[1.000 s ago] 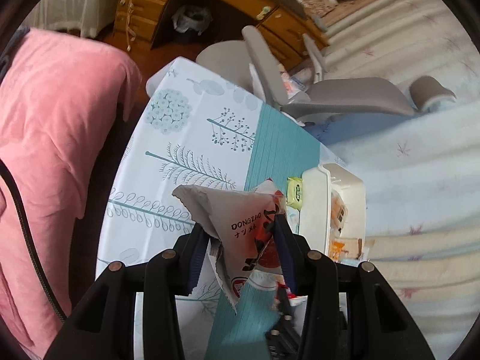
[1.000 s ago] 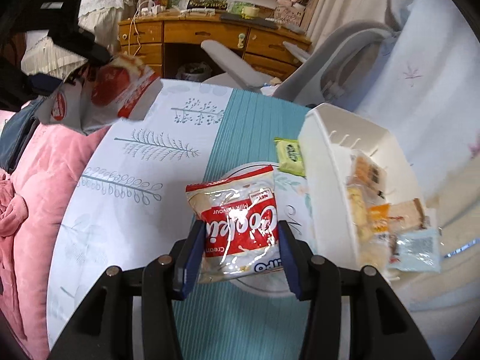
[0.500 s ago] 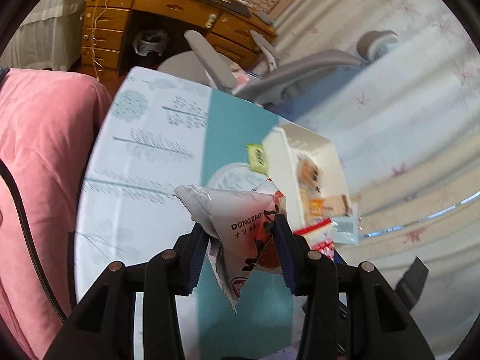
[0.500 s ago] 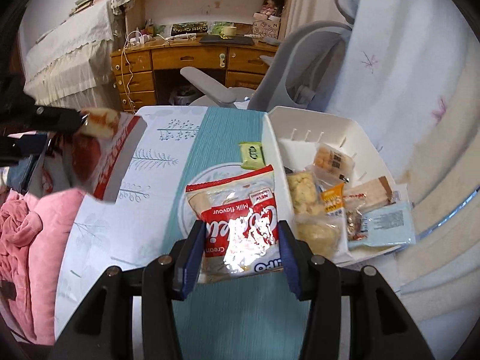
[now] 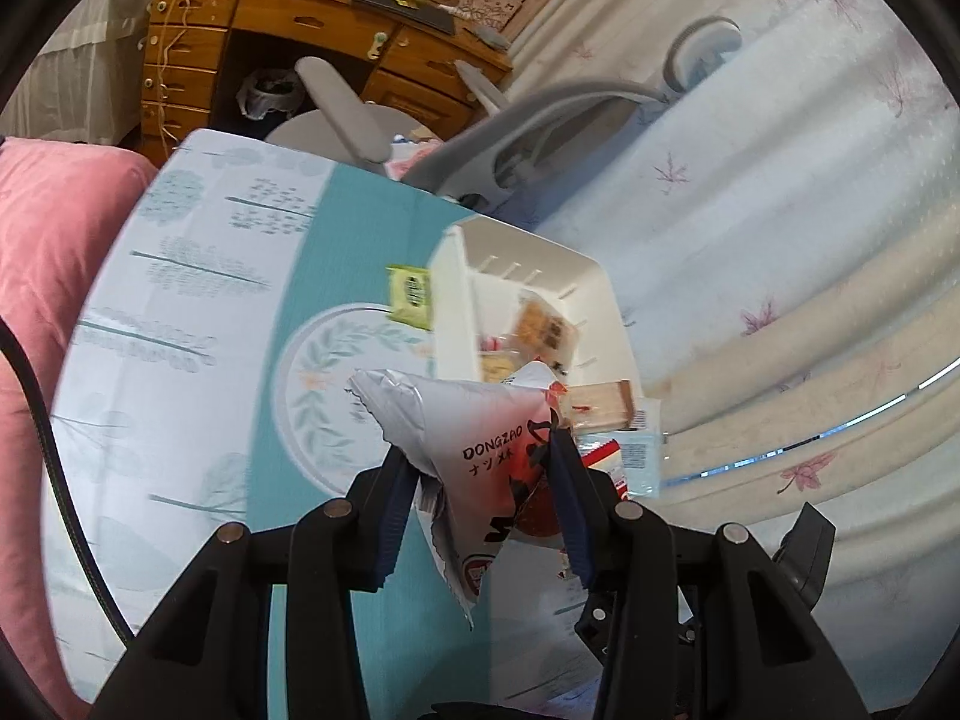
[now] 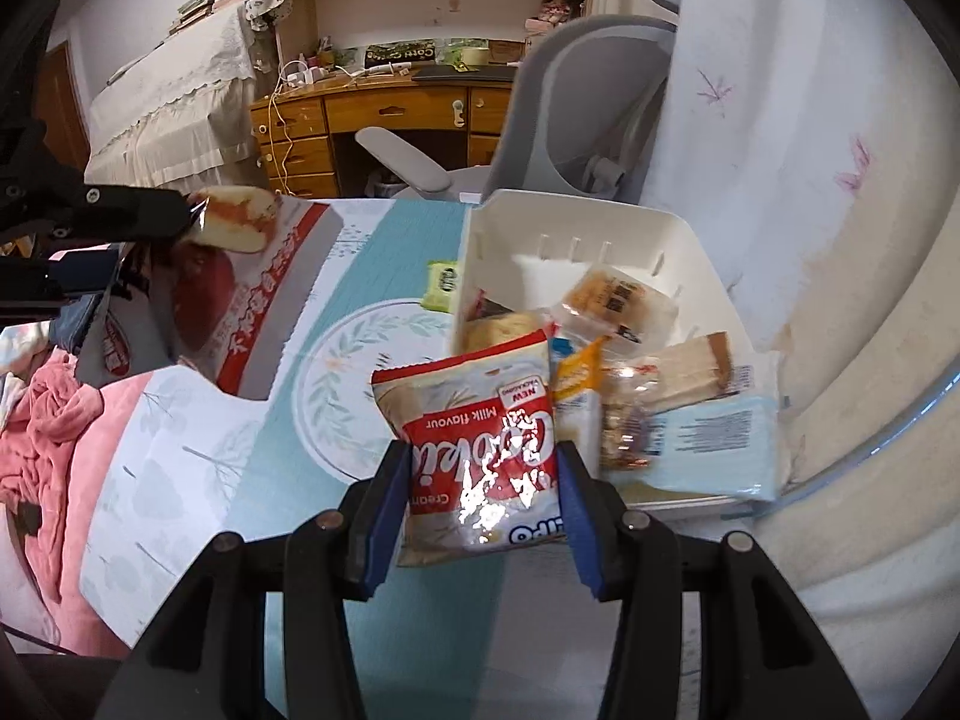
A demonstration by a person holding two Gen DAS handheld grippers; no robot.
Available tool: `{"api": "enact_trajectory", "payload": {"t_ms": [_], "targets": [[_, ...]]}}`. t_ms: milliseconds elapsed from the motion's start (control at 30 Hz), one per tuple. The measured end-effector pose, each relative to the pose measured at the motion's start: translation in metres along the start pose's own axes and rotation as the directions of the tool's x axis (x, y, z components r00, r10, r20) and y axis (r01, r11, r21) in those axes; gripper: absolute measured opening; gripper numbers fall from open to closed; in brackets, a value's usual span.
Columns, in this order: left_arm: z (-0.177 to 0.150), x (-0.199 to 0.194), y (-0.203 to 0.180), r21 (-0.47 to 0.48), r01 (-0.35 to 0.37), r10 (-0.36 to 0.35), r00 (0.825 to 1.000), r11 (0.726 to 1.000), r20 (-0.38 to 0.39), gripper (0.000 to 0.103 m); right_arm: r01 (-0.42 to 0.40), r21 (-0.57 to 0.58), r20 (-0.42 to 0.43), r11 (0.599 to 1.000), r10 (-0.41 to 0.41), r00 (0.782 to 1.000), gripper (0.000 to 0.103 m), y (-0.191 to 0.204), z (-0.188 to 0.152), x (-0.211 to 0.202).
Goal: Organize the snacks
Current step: 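Carry both bags into the white basket and open both tools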
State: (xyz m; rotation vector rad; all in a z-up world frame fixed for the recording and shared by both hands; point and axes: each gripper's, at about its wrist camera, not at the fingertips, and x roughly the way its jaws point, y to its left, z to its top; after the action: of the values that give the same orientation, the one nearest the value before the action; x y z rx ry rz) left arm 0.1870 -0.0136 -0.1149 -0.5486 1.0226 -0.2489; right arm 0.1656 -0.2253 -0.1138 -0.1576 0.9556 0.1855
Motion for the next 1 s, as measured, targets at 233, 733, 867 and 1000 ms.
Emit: {"api": "enact_trajectory", "payload": {"t_ms": [233, 733, 867, 1000], "targets": [[-0.01, 0.04, -0.048, 0.024, 0.011, -0.011, 1.0, 1.0, -0.009, 0.042, 0.011, -0.01, -0.005, 1.0, -0.011, 1.0, 0.048, -0.056, -0.002, 0.004], [-0.016, 0.092, -0.115, 0.132, -0.035, 0.039, 0.999, 0.991, -0.026, 0.049, 0.019, 0.004, -0.016, 1.0, -0.019, 1.0, 0.049, -0.119, -0.003, 0.015], [-0.017, 0.093, -0.111, 0.119, -0.052, 0.057, 0.998, 0.991, -0.039, 0.064, 0.005, 0.027, -0.049, 1.0, -0.004, 0.999, 0.062, -0.119, -0.005, 0.02], [-0.017, 0.086, -0.099, 0.106, -0.09, 0.095, 0.995, 0.99, -0.042, 0.073, -0.005, 0.054, -0.045, 0.999, 0.008, 0.999, 0.063, -0.117, -0.006, 0.019]]}}
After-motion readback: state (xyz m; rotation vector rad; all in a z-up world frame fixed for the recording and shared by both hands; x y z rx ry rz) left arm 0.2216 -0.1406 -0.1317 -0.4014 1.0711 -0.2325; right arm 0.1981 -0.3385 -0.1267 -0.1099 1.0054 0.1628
